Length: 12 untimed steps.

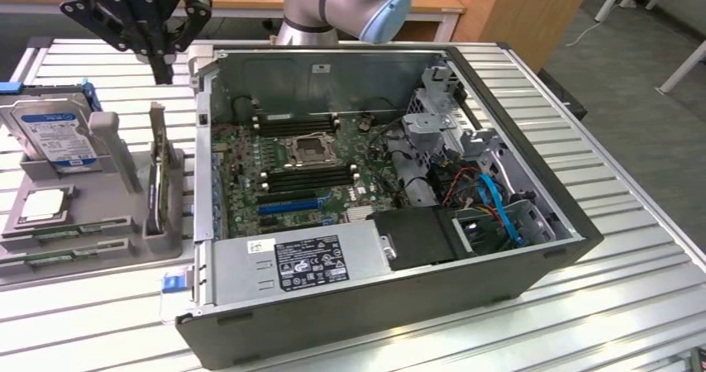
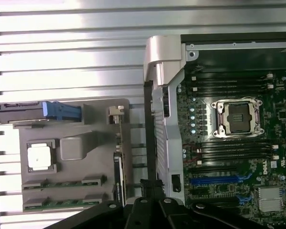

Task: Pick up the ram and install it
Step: 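Reach for the ram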

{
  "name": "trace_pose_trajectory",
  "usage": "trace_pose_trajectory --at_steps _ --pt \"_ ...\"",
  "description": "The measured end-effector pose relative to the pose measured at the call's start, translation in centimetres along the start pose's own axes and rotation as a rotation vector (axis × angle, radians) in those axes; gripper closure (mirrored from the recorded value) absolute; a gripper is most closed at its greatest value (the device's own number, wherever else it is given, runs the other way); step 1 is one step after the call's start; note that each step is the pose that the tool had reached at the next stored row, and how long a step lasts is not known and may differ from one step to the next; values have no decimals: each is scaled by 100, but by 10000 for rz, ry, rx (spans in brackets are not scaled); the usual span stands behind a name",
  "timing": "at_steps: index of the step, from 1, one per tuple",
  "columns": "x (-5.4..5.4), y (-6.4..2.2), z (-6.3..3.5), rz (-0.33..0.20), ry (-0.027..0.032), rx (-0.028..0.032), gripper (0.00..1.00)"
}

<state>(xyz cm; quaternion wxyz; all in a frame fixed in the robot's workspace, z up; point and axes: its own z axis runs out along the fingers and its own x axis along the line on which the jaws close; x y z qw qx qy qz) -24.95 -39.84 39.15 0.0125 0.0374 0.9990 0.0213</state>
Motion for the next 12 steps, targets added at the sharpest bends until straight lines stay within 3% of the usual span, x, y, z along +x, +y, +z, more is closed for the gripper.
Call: trace_pose_trajectory --at_steps 12 --pt "206 -9 0 0 -1 6 90"
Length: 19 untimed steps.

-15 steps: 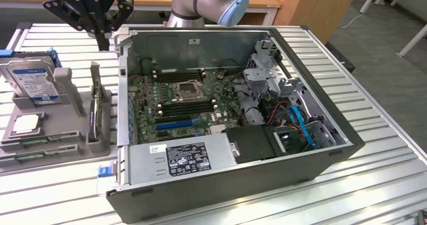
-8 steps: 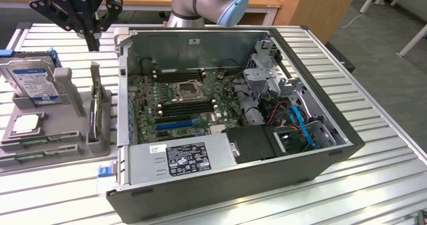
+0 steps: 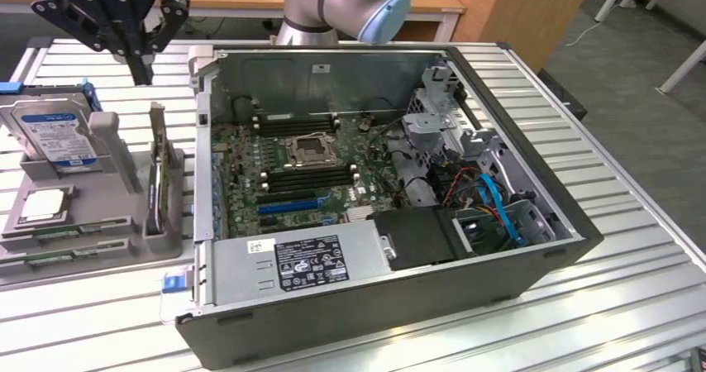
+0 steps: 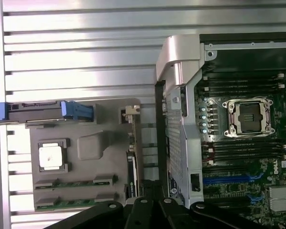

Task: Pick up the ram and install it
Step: 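Reach for the ram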

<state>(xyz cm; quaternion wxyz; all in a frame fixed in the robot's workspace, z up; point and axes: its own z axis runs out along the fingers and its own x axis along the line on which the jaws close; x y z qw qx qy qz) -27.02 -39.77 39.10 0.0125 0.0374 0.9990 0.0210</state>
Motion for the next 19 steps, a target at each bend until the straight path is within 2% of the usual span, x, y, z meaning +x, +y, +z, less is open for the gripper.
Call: trace_pose_trajectory --at_steps 7,19 --pt "154 -11 -1 -1 0 0 90" --pt "491 -37 -1 -2 0 0 90"
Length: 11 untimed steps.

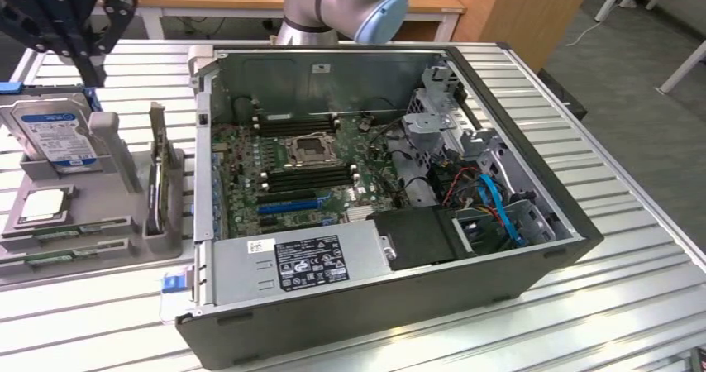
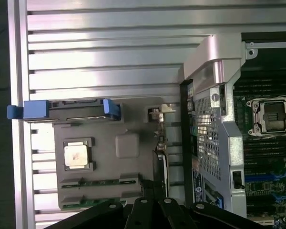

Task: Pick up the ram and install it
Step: 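Reach for the ram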

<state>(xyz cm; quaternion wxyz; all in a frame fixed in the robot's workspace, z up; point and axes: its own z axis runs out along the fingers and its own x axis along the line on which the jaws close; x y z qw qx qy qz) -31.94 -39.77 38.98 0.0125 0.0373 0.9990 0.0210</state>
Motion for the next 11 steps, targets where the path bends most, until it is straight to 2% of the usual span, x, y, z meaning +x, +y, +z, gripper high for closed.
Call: trace_pose_trajectory --at_steps 11 --pt "277 -21 2 0 1 1 90"
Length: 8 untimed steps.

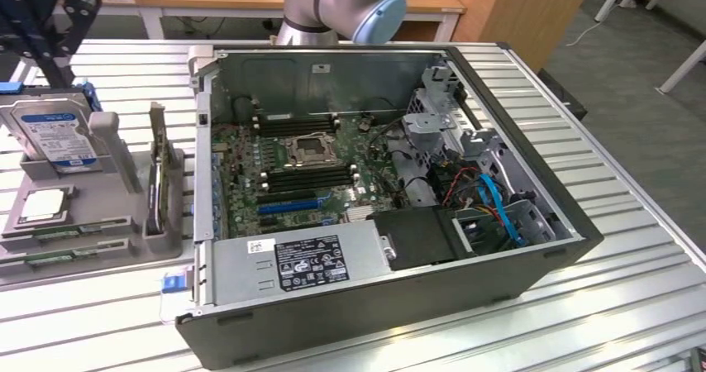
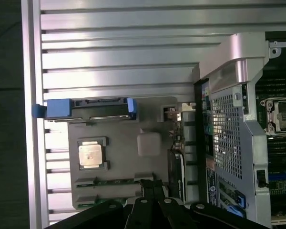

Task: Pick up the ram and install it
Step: 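Reach for the ram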

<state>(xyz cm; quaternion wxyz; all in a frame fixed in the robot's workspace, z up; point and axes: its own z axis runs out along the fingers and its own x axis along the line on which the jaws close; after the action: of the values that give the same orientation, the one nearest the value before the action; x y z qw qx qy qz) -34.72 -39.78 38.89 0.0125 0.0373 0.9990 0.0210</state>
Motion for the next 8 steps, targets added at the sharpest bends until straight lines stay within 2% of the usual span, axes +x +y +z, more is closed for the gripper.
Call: trace_pose_trajectory --at_steps 8 --pt "214 -16 2 1 0 -1 90"
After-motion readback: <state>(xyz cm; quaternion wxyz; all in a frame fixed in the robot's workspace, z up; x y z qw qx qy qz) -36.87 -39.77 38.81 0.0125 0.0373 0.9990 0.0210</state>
